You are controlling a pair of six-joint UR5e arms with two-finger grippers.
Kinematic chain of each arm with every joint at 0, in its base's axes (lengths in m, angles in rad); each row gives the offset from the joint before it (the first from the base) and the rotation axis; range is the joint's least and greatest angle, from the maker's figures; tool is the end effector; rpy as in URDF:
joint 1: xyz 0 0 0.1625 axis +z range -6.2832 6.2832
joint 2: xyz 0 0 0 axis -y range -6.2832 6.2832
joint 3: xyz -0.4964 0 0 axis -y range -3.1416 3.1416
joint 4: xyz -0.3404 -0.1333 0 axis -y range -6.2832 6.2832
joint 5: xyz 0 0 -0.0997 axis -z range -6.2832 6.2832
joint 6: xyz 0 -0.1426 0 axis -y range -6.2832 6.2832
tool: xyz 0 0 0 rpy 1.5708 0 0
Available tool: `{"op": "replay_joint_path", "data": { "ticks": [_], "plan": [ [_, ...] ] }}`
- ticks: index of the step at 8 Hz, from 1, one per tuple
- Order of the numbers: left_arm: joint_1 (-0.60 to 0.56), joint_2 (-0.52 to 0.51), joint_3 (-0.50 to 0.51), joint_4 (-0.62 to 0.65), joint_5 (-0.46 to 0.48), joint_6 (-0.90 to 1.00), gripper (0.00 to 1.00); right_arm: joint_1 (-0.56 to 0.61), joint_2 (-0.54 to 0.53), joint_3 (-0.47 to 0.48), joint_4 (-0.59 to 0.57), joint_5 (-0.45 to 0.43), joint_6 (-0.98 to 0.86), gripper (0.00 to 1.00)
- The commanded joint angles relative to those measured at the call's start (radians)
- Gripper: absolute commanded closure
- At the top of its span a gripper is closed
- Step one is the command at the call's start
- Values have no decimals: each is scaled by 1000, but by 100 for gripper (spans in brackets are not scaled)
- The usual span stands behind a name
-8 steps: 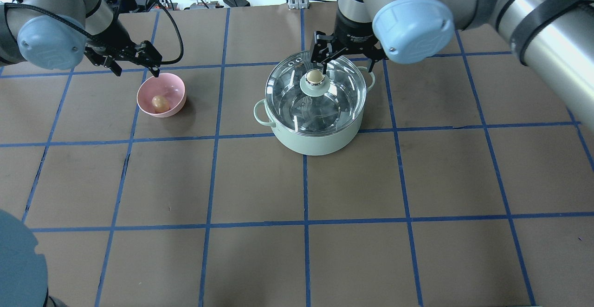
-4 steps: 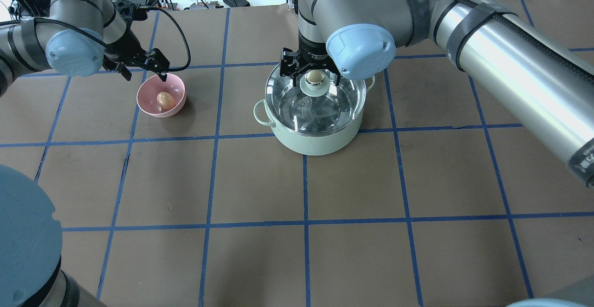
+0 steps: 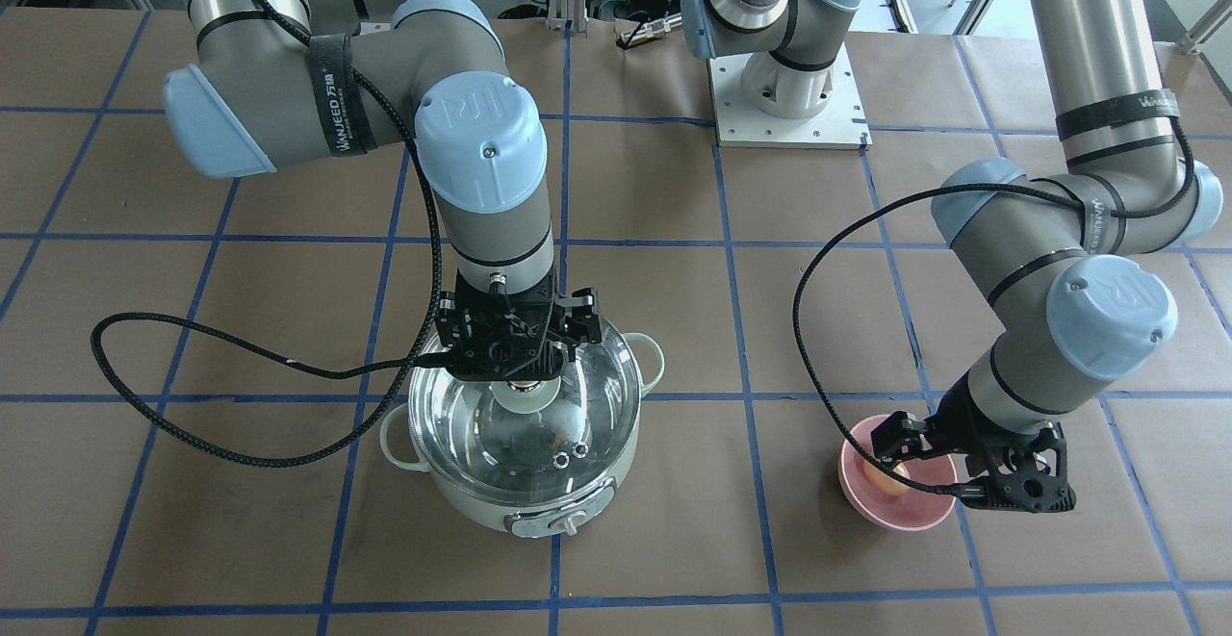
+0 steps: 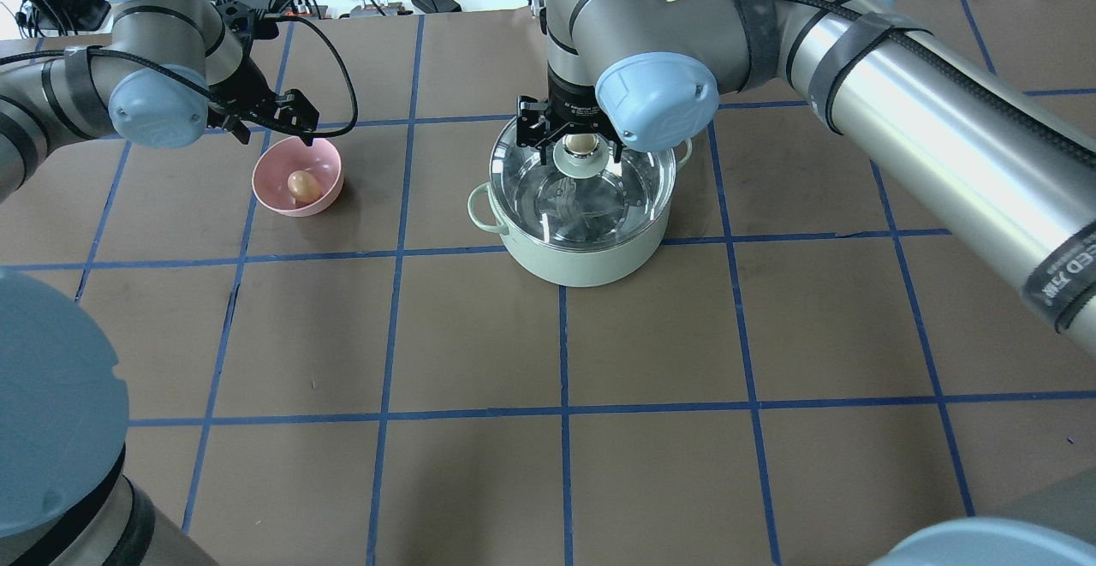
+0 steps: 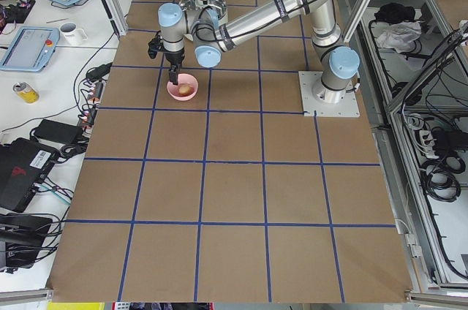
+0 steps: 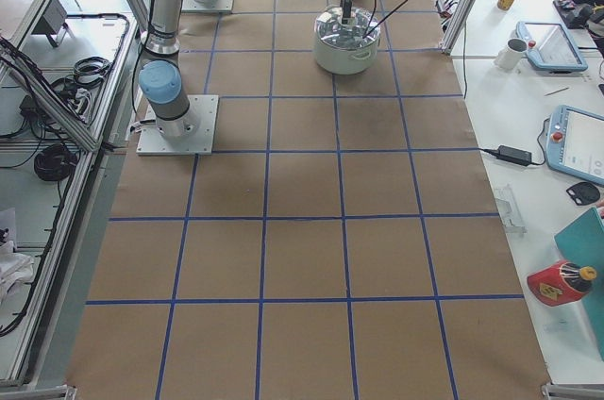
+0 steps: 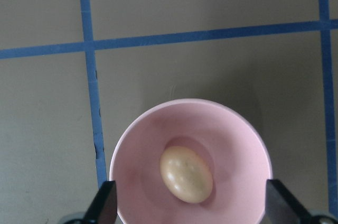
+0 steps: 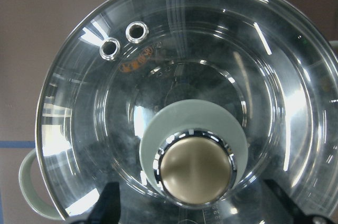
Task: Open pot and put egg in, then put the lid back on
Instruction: 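Close left gripper on the egg inside the pink bowl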
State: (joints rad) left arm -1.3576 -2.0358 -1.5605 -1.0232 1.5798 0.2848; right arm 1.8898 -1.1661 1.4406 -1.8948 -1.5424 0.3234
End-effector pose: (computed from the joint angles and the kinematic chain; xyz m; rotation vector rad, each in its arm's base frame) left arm 0.0066 -0.6543 0.3240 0.1106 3.1050 -0.1365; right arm 0.3279 -0.5549 0.3891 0.0057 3.0985 -0.0589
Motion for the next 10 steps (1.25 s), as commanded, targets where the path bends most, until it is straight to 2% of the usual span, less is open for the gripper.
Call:
{"op": "replay_joint_path", "data": {
  "ticks": [1,4,10],
  "plan": [
    [0,-35,-4,45,-11,-56,0,2,13,-2,-10,1,-4,23],
    [0,-79,-12,45,-21,-175,0,-1,22,-3,-33,2,-7,21],
    [0,-106,-30,49,-20,-190,0,-18,23,-6,-67,-2,-6,19]
  ]
}}
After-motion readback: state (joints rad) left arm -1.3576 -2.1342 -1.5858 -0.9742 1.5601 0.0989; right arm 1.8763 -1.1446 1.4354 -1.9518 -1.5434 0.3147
